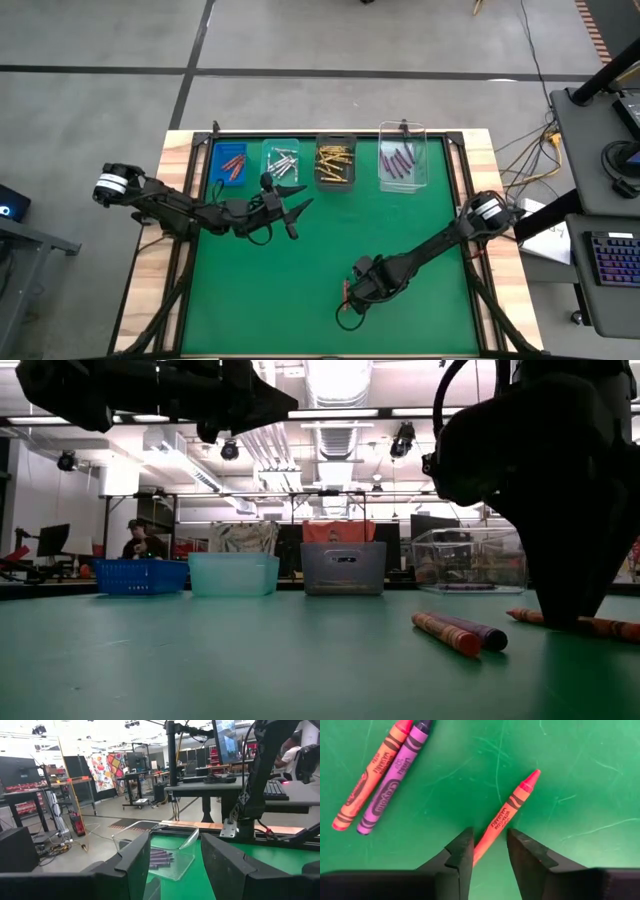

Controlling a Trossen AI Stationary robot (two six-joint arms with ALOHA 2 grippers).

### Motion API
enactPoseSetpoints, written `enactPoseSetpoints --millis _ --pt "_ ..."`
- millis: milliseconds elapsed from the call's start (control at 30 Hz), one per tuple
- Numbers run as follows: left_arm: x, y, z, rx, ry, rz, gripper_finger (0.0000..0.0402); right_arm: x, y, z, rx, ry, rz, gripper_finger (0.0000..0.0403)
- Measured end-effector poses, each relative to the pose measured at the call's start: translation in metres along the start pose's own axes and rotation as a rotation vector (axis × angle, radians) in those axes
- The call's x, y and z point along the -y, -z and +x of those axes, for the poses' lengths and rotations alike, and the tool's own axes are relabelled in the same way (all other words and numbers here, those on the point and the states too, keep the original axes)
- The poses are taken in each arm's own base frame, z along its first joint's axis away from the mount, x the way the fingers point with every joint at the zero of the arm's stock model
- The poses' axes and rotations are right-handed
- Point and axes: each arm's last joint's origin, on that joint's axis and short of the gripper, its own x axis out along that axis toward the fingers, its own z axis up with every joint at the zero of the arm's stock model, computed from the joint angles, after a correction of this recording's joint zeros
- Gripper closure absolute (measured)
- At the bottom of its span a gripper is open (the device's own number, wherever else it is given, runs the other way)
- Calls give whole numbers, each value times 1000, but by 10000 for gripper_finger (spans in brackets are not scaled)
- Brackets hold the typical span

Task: Sort crayons
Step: Put the red crayon into the blue bin

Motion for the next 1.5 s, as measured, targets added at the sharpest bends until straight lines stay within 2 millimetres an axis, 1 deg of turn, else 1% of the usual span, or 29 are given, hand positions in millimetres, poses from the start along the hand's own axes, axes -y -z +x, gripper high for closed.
enactPoseSetpoints --millis 167,400,467,533,633,733,800,867,1100,1233,1333,1433,1500 --pt "0 0 0 0 0 -1 242 0 -1 2 6 5 -30 313" --pt "1 0 0 5 31 -27 242 -1 -3 2 22 -1 -72 376" --pt "2 0 0 11 82 -59 242 -1 -3 2 23 0 -93 388" --pt "3 -1 1 19 153 -83 242 -1 -3 0 28 -1 -130 391" --pt "4 -3 3 42 326 -113 243 1 -4 -6 71 6 -195 393" --pt "6 -4 4 60 499 -123 246 4 -5 -21 130 10 -265 394" --pt "7 -4 4 66 549 -123 247 6 -6 -32 173 4 -313 394" --pt "7 -4 3 65 559 -122 248 7 -7 -42 246 3 -347 394" --pt "7 -4 3 52 560 -157 249 15 -12 -90 557 25 -510 394" --pt "7 -5 3 53 560 -166 249 15 -14 -116 768 -9 -599 394" --pt "7 -5 3 53 560 -166 249 13 -16 -127 921 -77 -698 394" --pt "7 -5 3 53 562 -166 249 13 -18 -133 1084 -167 -794 394" --pt "7 -5 3 56 582 -169 249 15 -21 -134 1195 -265 -838 394"
